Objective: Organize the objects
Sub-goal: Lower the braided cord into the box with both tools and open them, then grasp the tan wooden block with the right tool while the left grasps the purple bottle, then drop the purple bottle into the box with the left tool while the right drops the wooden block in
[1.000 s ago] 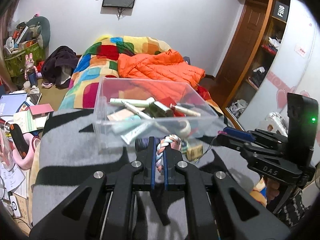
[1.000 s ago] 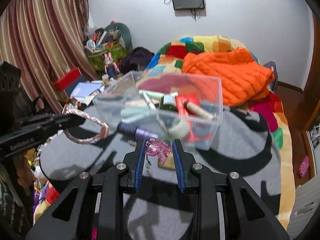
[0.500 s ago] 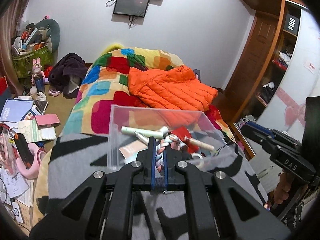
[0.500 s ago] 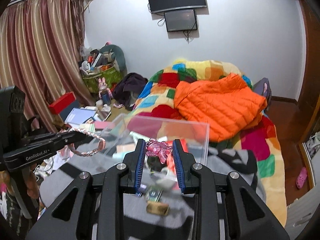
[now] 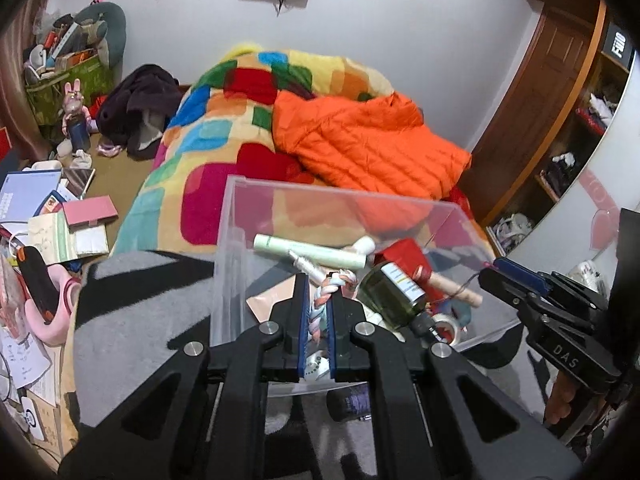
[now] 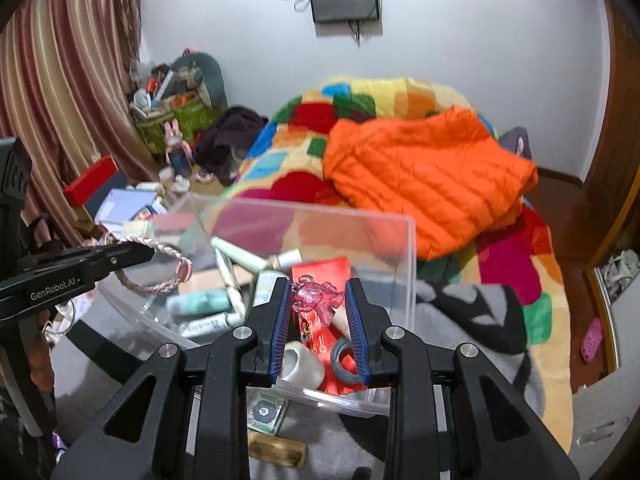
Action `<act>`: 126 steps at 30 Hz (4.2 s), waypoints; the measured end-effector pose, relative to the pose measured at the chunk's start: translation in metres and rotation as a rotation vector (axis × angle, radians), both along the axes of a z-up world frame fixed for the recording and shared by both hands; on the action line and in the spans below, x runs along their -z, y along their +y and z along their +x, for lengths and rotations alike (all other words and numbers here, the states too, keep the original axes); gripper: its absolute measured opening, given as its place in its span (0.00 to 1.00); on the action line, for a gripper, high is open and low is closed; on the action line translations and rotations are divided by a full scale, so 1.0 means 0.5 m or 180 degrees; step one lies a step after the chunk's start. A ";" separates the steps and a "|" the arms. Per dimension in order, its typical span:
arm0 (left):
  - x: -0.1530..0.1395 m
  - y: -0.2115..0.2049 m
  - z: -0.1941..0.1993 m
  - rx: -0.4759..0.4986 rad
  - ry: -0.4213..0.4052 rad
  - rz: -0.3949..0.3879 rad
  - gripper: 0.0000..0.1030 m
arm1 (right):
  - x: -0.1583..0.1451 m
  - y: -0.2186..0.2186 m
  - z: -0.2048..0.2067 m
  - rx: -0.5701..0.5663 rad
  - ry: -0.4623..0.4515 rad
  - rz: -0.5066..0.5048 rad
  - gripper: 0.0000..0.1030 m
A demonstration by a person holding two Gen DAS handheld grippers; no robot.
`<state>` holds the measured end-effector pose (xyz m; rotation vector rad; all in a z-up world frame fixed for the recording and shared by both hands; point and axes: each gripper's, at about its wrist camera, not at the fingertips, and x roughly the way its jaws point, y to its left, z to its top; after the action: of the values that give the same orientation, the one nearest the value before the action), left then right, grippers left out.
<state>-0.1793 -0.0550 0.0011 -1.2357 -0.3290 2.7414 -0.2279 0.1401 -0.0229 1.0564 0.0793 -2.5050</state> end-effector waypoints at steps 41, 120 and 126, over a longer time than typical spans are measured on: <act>0.078 0.087 0.124 0.0314 -0.0298 -0.0322 0.90 | 0.105 0.014 0.146 -0.0236 -0.0480 0.0098 0.71; 0.016 0.163 0.255 0.0691 0.0131 -0.0237 0.25 | 0.038 0.096 0.152 -0.0156 -0.0431 -0.0565 0.22; -0.039 0.144 0.260 0.0617 0.0353 -0.0182 0.25 | -0.007 0.091 0.158 -0.0192 -0.0246 -0.0622 0.22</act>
<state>-0.0493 0.0172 0.0206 -1.0612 -0.1140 2.6545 -0.1488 0.1856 -0.0193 1.0520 -0.1509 -2.3598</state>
